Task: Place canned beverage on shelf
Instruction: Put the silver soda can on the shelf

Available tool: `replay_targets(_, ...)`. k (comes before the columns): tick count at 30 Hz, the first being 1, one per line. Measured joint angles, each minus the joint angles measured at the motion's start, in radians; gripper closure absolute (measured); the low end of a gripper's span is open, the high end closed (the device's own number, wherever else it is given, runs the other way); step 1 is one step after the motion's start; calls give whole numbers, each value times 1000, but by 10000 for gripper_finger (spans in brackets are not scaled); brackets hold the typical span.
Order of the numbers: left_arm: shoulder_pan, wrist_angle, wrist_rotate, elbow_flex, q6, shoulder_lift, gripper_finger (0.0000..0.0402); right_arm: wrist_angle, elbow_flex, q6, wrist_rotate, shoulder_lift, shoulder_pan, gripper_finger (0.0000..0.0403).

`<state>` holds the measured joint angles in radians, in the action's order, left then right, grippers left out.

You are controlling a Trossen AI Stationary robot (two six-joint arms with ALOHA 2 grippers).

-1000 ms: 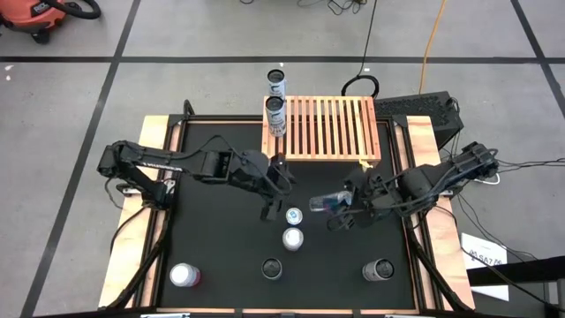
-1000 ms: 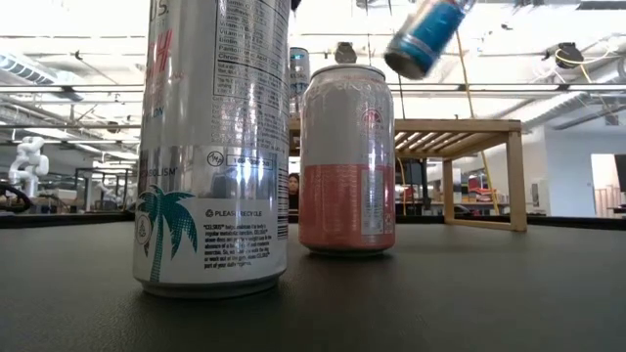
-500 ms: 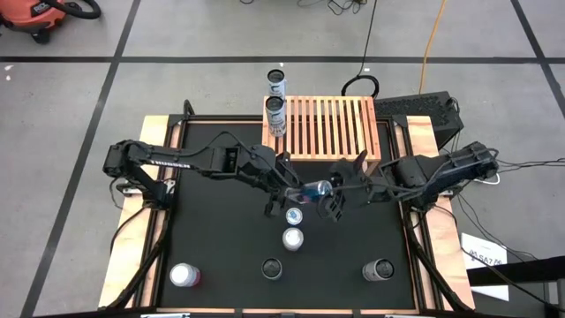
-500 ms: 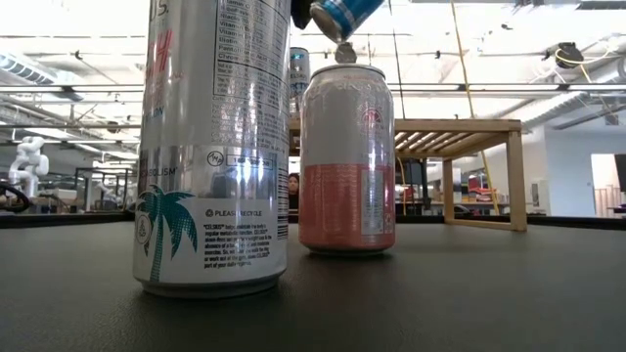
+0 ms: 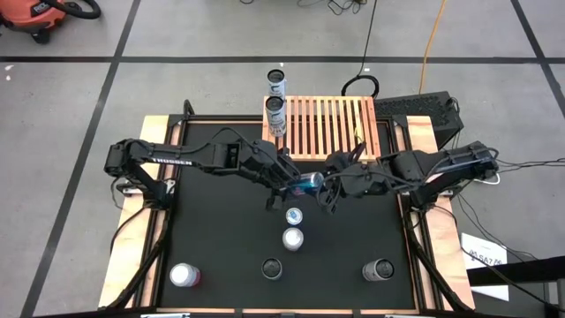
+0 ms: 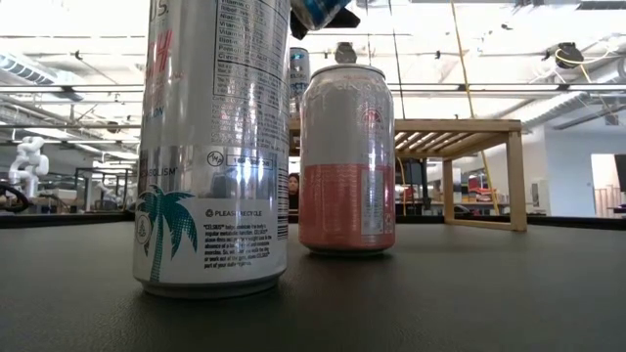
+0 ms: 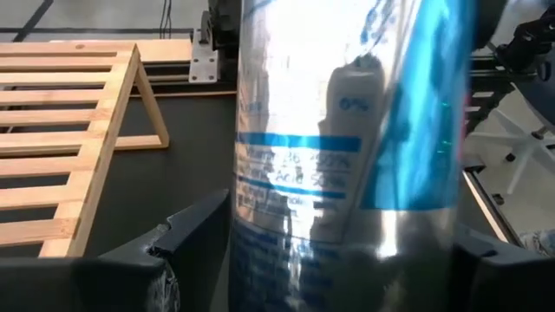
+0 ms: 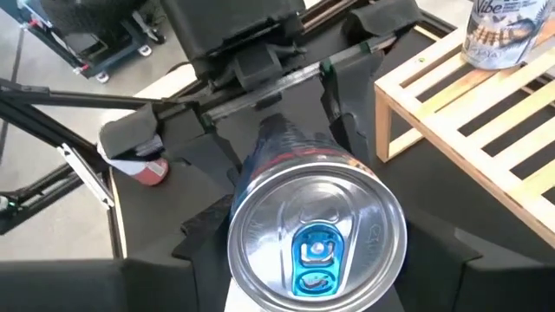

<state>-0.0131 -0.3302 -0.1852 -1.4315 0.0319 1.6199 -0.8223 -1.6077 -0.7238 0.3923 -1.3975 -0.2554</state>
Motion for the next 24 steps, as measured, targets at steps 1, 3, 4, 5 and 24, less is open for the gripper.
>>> replay_targets(1, 0, 0, 0, 0, 0, 0, 117, 0, 0, 4, 0, 0, 0, 175)
replay_targets(3, 0, 2, 0, 0, 0, 0, 123, 0, 0, 13, 0, 0, 0, 175)
replay_targets(4, 0, 7, 0, 0, 1, 0, 129, 2, 0, 20, 1, 0, 0, 174)
replay_targets(5, 0, 16, 0, 0, 1, 0, 137, 5, 0, 29, 1, 0, 0, 171)
replay_targets(24, -3, 288, 9, 2, -2, -9, 177, 135, 0, 115, 319, 36, -66, 108)
